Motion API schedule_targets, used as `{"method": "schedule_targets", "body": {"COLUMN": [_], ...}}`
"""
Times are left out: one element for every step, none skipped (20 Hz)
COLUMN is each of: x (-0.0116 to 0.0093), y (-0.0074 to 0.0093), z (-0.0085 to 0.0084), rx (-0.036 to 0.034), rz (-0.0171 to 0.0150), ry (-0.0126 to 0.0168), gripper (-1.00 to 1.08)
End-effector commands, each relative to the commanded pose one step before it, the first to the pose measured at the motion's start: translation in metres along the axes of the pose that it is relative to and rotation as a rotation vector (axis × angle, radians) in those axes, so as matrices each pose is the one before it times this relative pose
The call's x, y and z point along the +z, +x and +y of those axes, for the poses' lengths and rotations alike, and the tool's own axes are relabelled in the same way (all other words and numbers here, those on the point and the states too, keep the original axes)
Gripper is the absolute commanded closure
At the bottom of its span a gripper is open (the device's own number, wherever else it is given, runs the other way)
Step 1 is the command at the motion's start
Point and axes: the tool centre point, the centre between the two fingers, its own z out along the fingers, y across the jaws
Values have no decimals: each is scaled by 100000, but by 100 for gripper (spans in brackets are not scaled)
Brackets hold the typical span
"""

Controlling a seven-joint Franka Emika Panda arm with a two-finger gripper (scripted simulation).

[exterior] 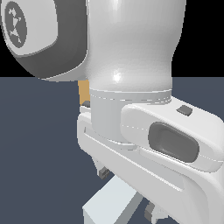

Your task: Insert the peg into the horizontal hole in a box.

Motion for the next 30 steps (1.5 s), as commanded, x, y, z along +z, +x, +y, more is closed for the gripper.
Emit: {"method": "schedule_targets", "body": {"x": [695,83,23,-6,0,0,0,0,0,0,0,0,0,0,10,-12,-36,-59,-83,-107,-131,-156,-180,-205,-230,-255,-281,-307,-334,-361], "y": [34,49,13,6,0,0,0,0,0,0,0,0,0,0,-28,8,38,55,81,103,126,150,173,196,221,244,267,293,317,342], "z": [54,14,39,17,0,0,0,0,0,0,0,0,0,0,-8,-18,-61,-98,-139,-178,-219,-260,-300,-342,-384,-426,-468,-512,-555,-600], "rx": [-1,-64,0,0,0,0,0,0,0,0,0,0,0,0,-3,-49,-169,-267,-381,-488,-598,-711,-821,-934,-1050,-1164,-1279,-1400,-1518,-1640], "rz": [81,16,0,0,0,0,0,0,0,0,0,0,0,0,-61,1,0,1,1,1,1,1,1,2,2,2,1,1,1,1], "ry": [-119,-19,0,0,0,0,0,0,0,0,0,0,0,0,32,-1,0,0,-1,-1,-1,-1,-1,-2,-2,-2,-3,-3,-4,-4], "gripper": [-92,-92,-92,-92,108,108,108,108,108,108,108,108,108,108,108,108,108,108,108,108,108,108,108,108,108,108,108,108,108,108]}}
